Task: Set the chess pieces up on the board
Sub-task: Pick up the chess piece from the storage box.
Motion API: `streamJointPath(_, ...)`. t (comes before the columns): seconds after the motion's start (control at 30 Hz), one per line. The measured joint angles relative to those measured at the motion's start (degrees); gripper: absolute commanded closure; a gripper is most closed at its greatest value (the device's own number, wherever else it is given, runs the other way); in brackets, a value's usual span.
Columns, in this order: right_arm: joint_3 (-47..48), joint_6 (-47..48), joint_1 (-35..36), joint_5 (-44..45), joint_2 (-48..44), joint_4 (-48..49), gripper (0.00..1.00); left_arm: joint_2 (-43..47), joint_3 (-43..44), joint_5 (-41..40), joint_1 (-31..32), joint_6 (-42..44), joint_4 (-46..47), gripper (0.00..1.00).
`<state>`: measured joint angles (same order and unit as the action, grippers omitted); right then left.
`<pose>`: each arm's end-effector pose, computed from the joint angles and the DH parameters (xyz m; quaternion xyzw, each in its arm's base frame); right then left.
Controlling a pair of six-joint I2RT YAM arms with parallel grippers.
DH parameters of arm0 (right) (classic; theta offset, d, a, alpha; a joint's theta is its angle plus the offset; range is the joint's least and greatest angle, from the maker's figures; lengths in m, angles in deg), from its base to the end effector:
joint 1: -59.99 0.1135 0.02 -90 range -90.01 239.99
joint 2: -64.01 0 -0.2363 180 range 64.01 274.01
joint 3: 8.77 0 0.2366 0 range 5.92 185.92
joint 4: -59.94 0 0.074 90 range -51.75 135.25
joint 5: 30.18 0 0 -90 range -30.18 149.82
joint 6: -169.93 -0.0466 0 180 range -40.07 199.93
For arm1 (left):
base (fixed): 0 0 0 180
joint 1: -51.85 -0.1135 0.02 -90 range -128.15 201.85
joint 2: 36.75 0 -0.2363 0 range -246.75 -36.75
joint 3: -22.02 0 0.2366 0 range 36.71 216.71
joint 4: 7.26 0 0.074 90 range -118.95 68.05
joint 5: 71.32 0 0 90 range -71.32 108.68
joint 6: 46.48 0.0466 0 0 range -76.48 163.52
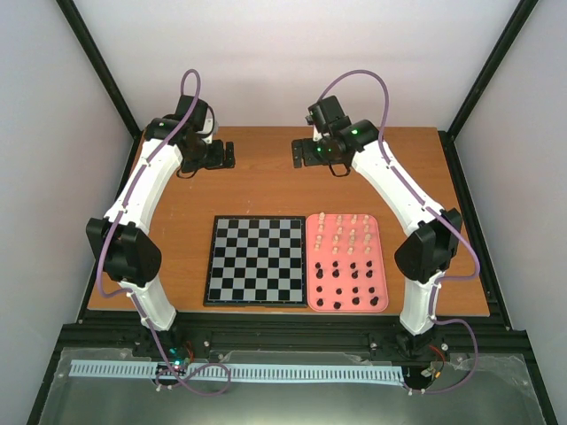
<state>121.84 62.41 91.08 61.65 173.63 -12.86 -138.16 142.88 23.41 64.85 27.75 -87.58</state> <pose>0.3389 0.2026 0.3261 -0.1064 0.9389 0.1209 0.3043 0.3387 -0.0821 0.3187 -0.0130 0.9670 -0.1011 0.2335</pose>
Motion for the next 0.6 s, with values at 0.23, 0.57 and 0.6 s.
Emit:
streamJointPath(0.23,-0.02,0.28,-2.62,1.42,-0.17,-1.29,0.08,0.0,-0.02,-0.02,0.0,-0.02,0.02,0.0)
streamJointPath(0.57,-12.5,0.94,-6.67,-1.55,-0.02,-3.54,0.31,0.33,-3.52,-0.02,0.0,-0.02,0.35,0.0)
streamJointPath(0.6,-14.27,1.05,-6.45,-2.16,-0.02,-3.65,0.31,0.37,-4.04,-0.04,0.0,-0.02,0.33,0.0)
